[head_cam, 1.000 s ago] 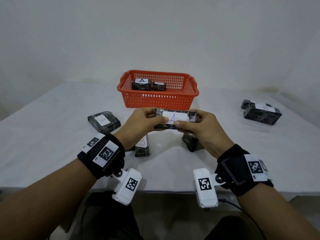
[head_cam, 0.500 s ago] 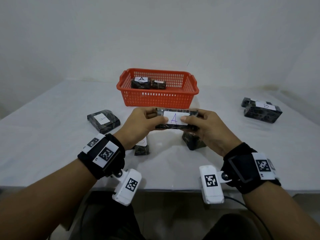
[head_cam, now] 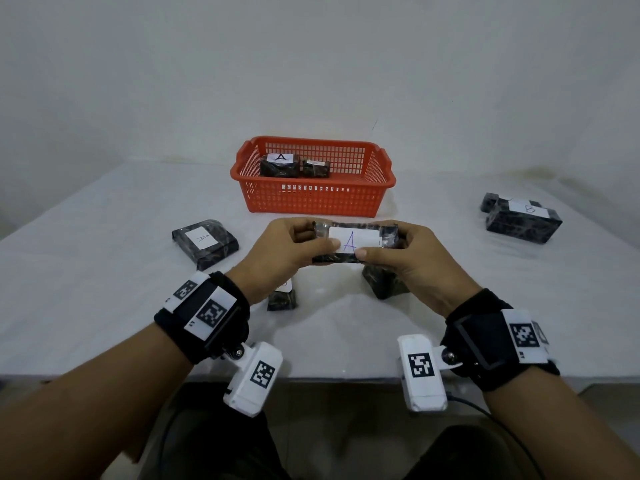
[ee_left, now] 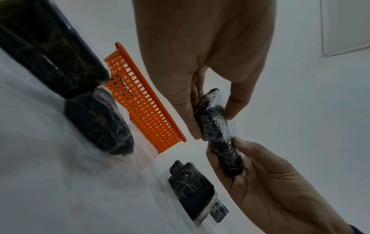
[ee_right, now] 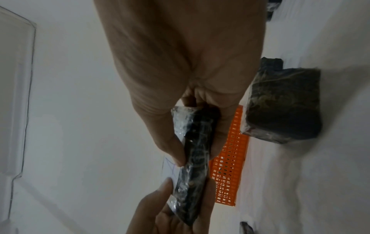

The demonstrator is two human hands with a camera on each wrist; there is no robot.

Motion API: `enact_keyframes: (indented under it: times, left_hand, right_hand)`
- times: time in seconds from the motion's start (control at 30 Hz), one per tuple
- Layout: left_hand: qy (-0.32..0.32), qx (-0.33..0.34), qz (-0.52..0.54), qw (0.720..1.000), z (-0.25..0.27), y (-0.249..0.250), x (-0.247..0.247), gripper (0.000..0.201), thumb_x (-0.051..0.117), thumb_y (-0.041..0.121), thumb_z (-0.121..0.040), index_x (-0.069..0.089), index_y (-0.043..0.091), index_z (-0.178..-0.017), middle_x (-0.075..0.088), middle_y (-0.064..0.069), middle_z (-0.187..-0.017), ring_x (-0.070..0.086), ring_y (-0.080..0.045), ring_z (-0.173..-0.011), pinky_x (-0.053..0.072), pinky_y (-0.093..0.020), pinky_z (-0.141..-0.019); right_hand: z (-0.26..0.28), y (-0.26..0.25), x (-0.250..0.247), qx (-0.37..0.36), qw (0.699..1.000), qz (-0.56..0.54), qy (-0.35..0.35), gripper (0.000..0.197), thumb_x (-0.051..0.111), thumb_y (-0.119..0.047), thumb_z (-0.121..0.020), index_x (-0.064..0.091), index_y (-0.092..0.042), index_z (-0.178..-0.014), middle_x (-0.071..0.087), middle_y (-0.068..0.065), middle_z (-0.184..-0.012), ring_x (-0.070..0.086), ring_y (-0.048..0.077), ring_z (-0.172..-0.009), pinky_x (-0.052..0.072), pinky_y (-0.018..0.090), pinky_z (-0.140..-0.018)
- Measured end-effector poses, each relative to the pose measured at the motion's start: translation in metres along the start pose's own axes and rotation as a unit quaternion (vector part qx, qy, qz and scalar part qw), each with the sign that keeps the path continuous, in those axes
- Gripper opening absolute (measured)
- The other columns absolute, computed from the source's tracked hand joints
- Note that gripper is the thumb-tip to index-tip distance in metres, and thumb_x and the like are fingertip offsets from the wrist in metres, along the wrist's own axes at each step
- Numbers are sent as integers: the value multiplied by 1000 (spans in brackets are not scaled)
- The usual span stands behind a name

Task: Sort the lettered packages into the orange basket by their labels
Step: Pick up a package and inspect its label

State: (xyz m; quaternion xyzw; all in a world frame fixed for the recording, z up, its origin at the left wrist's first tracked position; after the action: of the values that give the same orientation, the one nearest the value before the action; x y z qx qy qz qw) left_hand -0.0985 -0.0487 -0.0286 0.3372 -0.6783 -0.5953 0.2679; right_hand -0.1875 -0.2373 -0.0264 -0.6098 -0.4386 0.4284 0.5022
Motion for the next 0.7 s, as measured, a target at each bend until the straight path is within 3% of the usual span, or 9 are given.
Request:
enact_keyframes:
  times: [0.1,0.2,0.3,0.43,0.57,0.7]
  left_hand:
    - [23,35,-33,999,0,4,-2,30,72,-4,-90,72,3,-119,79,-12,-110,77,-23,-101,60,-28,-88]
    - [20,63,-58,996,2,7,-3,34,75,-7,-86,73,8,-117,78,-10,-112,76,-22,-104,60,-28,-92]
    - [15,73,-72,995,2,8,-2,35,79,-3,-84,72,9,-117,78,-8,-113,74,-23,-106,60,-31,-94]
    - [-12,23,-30,999,1,6,1,35,76,27,-92,71,14,-124,75,-4,-122,71,-22,-115,57,-36,-102]
    - [23,21,-26,999,0,5,-1,23,65,15,-100,74,2,-117,76,-15,-116,73,-28,-111,60,-37,-99]
    - [19,17,-17,1000,-1,4,0,21,66,11,-99,74,0,-115,76,-18,-115,73,-28,-110,59,-38,-100]
  right_hand:
    - [-1,0,1,16,1000,-10,-3,34,82,-19,-87,75,-10,-119,79,10,-113,75,30,-107,59,41,-97]
    - [0,-2,1,67,996,-55,-1,35,69,-31,-97,74,-5,-121,79,11,-107,77,30,-95,64,36,-85]
    - [2,-5,0,70,994,-79,2,31,68,-25,-98,75,0,-116,79,12,-105,76,27,-93,64,33,-86]
    - [2,-11,-1,40,995,-92,2,26,69,-12,-96,73,3,-117,78,15,-114,76,23,-101,62,28,-86]
    - [1,-11,-2,41,996,-78,5,25,71,-8,-94,73,6,-114,76,20,-115,74,24,-100,62,29,-91]
    - [0,-9,0,33,997,-59,29,19,73,-15,-93,77,1,-103,79,13,-98,74,19,-90,60,24,-86]
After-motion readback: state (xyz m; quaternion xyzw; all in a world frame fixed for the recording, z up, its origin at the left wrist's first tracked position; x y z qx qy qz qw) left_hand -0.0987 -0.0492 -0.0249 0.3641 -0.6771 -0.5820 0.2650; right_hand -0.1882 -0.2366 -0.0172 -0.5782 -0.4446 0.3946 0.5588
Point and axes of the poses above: each hand's wrist, its own z-axis away from the middle knuckle, its own x-axis out of the palm, y = z × x, the point moved 3 cm from there along -z, towards the middle knuckle
